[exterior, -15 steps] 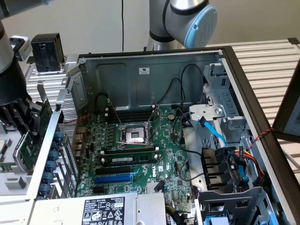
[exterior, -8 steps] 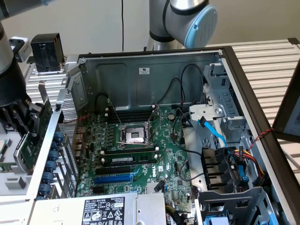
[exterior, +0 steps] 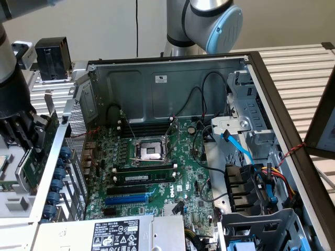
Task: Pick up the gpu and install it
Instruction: 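Pick up the gpu and move the gpu toward the slot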
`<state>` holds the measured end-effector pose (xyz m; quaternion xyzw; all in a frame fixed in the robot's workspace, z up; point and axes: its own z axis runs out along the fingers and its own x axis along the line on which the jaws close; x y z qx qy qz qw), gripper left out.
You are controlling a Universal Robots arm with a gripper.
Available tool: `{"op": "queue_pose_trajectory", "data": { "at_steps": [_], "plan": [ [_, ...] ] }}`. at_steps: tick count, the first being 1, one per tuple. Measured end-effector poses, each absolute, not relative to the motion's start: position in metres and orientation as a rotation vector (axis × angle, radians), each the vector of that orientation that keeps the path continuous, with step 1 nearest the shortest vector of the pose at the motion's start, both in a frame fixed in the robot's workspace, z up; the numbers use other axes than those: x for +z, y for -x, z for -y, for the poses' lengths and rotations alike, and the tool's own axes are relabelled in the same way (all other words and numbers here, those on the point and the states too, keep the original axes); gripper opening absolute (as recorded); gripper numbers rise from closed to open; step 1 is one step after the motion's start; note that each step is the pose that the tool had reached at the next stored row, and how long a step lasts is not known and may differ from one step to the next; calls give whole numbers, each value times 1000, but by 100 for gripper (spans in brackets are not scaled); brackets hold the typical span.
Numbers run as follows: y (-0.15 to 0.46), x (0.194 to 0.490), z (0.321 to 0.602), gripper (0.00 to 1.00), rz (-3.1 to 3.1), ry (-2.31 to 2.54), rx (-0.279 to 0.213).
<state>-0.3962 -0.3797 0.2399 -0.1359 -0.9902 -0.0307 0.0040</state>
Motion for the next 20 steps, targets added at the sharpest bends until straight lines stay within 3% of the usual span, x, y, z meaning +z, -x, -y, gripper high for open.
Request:
{"op": "queue_pose_trajectory", "data": {
  "at_steps": [20],
  "plan": [
    [399, 328, 381, 27, 3104, 416, -96]
  ]
}}
